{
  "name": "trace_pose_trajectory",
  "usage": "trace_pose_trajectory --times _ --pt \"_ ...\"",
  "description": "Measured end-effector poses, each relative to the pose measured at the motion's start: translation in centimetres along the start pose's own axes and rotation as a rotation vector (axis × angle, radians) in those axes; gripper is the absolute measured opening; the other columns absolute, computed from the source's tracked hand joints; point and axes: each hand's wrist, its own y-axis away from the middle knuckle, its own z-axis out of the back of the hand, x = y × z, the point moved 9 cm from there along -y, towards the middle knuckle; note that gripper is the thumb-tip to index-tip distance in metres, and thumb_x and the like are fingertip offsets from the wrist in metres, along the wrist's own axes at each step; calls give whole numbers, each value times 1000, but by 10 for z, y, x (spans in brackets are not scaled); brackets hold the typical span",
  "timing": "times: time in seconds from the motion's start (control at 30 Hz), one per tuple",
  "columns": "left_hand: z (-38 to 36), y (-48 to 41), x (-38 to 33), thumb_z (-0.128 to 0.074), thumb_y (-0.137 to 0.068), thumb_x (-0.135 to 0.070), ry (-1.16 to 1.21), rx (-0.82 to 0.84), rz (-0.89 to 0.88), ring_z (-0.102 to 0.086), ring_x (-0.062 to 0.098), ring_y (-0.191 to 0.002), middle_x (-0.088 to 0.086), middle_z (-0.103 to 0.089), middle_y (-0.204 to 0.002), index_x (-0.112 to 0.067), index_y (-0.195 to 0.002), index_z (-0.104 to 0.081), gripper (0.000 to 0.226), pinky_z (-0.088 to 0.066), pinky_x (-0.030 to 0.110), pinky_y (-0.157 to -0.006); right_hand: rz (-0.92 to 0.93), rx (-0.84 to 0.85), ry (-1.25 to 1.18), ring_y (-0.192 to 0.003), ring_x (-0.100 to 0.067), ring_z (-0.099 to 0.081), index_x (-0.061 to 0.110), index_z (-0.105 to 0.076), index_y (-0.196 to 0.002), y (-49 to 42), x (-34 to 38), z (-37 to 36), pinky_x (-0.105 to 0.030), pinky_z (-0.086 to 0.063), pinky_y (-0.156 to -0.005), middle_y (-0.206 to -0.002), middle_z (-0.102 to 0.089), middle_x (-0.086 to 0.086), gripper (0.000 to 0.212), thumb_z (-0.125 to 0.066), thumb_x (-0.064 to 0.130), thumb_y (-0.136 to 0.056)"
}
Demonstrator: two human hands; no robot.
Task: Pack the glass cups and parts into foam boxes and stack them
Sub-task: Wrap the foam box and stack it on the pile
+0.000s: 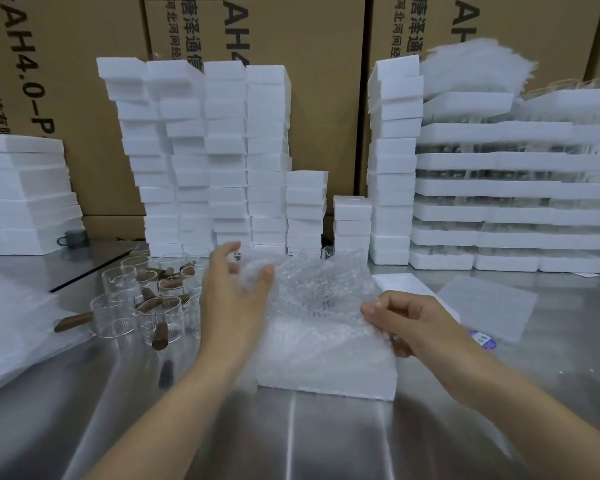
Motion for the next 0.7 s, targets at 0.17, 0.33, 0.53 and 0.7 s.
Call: trace_pose_trajectory --times 0.17,0.33,0.53,0.7 --pt "-15 36 -58 -67 -96 -59 -318 -25 -491 -52 9 -114 -21 -57 -113 -40 -107 -63 22 -41 35 -98 116 -47 27 -70 -6 -59 17 -74 -75 4 7 -10 -12 -45 -68 -73 -67 0 32 -80 47 -80" --pt "-60 61 -45 -53 -92 -74 -266 308 -402 -59 12 -82 -9 -61 -79 -28 -79 -54 47 -48 34 -71 205 52 101 -92 -28 -68 24 -82 -94 12 19 -33 -54 -51 -90 -92 -78 -2 27 -79 50 -89" --pt "-62 50 -34 -58 -94 -55 -100 375 -280 -57 15 -70 -7 -62 -70 -25 -77 -60 34 -53 47 -72 162 133 82 -109 -37 -67 15 -82 -99 12 10 -39 -51 -49 -101 -102 -78 -11 15 -72 26 -98" --pt "-59 41 -33 -73 -101 -39 6 397 -239 -50 9 -64 -11 -57 -63 -27 -69 -63 35 -41 23 -62 134 77 84 -75 -8 -56 14 -76 -79 9 7 -34 -17 -41 -71 -77 -67 0 29 -82 41 -85"
